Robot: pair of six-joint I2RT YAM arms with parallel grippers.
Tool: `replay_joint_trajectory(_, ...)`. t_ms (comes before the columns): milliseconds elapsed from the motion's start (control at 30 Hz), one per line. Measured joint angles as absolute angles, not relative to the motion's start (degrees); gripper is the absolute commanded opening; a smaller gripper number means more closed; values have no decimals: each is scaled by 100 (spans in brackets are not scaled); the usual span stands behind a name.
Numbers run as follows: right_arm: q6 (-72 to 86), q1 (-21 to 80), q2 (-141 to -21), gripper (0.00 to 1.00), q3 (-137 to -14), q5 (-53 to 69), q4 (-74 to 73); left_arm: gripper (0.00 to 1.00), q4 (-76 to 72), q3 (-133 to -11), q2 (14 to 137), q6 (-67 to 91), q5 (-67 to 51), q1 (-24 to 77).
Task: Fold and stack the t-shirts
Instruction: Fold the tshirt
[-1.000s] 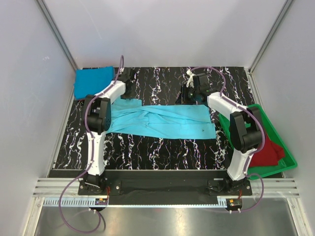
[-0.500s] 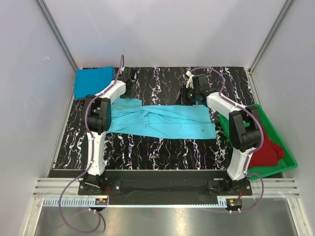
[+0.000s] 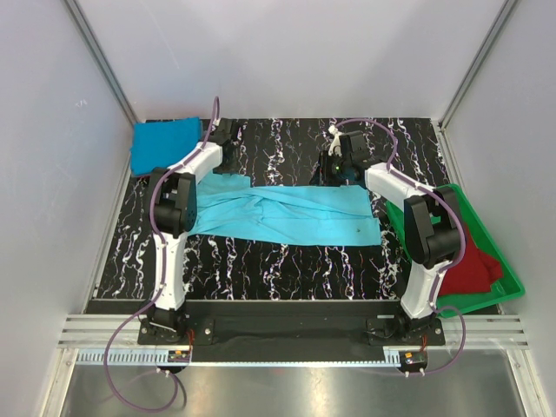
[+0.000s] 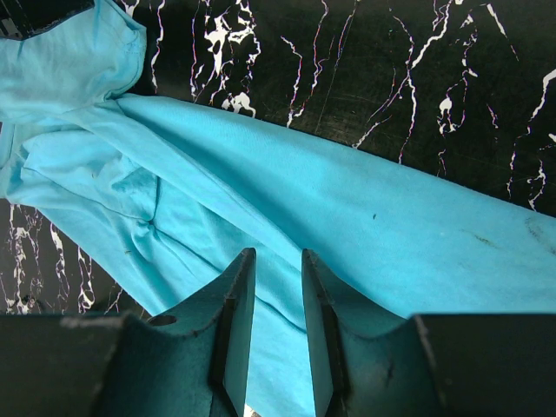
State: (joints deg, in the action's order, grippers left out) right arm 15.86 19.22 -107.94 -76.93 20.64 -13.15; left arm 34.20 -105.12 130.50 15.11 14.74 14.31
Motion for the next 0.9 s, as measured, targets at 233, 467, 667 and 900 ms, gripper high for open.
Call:
replay_joint_trajectory(233, 1586, 1922, -10794, 35, -7693, 2067, -1315, 36, 3417, -10512, 13050, 1520, 1472, 1452)
replay_joint_trajectory(467, 1586, 1922, -10796, 35, -7708, 2067, -1315, 36, 3420, -10512, 13050, 1531, 1470, 1463)
replay_joint_trajectory(667, 1586, 1922, -10801, 35, -7767, 2064, -1313, 39, 3420, -10512, 13050, 1553, 1463, 1485)
replay_joint_trajectory(900, 1586, 1922, -10805, 35, -7767, 2067, -1315, 38, 3420, -10512, 13050, 1555, 1450, 1514)
